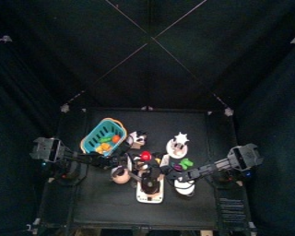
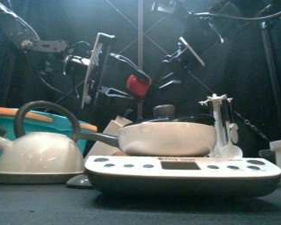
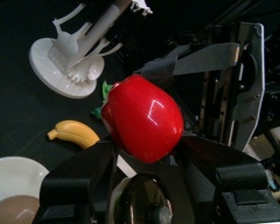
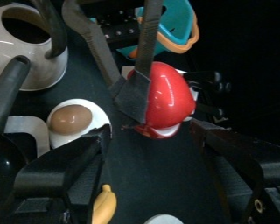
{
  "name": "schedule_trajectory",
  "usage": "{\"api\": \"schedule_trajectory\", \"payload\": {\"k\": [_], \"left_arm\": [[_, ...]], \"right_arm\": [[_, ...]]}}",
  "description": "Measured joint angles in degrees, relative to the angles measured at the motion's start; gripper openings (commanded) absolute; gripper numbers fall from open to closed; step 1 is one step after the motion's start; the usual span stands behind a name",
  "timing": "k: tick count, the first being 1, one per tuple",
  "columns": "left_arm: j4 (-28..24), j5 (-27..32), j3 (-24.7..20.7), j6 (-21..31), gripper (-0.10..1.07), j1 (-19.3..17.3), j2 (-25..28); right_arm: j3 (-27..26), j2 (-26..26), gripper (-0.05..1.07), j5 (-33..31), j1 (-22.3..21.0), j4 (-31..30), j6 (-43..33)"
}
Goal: Place apple into basket
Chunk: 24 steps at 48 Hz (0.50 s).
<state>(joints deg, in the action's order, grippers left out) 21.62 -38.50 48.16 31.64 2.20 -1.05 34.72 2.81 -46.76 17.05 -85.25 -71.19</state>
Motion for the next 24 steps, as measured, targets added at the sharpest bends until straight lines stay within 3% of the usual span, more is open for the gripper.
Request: {"api": "schedule_trajectory", "payload": {"k": [9, 24], "left_arm": [[-0.09, 0.00, 0.88, -0.44, 0.80, -0.09, -0.70], [-4.48, -0.09, 6.06, -0.53, 0.80, -1.58, -6.86]], "right_arm": [[1.49, 2.29, 1.00, -5.10, 3.52, 1.14, -0.09], [3.25, 4.04, 1.00, -9.67, 4.31, 4.22, -0.53]]}}
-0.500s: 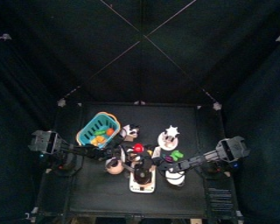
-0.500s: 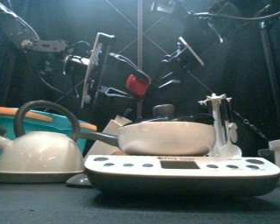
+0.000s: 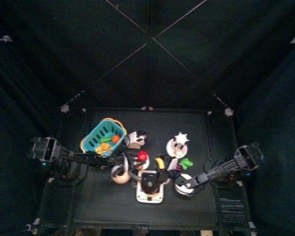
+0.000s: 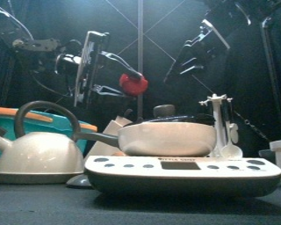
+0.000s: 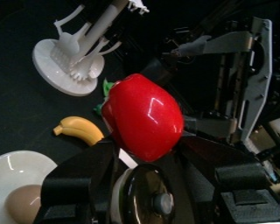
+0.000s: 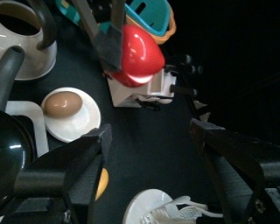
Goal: Place apple into basket
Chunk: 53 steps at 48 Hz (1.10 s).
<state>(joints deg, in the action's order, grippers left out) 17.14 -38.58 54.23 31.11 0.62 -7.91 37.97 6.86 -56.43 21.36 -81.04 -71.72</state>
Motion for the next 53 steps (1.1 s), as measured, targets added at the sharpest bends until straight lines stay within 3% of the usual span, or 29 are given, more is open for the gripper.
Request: {"api": "schedule_trajectory", "payload": {"k": [19, 32, 41, 53], "left_arm": [[-4.39, 0.00, 14.77, -1.14, 0.80, -6.42, -17.75], [-5.54, 1.58, 23.38, -5.01, 0.80, -13.71, -32.70], [-5.54, 11.16, 24.52, -6.94, 0.80, -21.88, -38.50], [-6.42, 25.40, 24.52, -8.79, 0.88, -33.75, -39.29]], "right_arm": [[1.85, 0.00, 0.99, -1.67, -0.26, 2.37, -0.09], [2.99, 0.53, 0.99, -1.85, -0.44, 4.48, -0.18], [3.43, 0.53, 0.99, -1.93, -0.53, 4.83, -0.26], [3.43, 0.53, 0.99, -1.85, -0.53, 5.27, -0.26]]}}
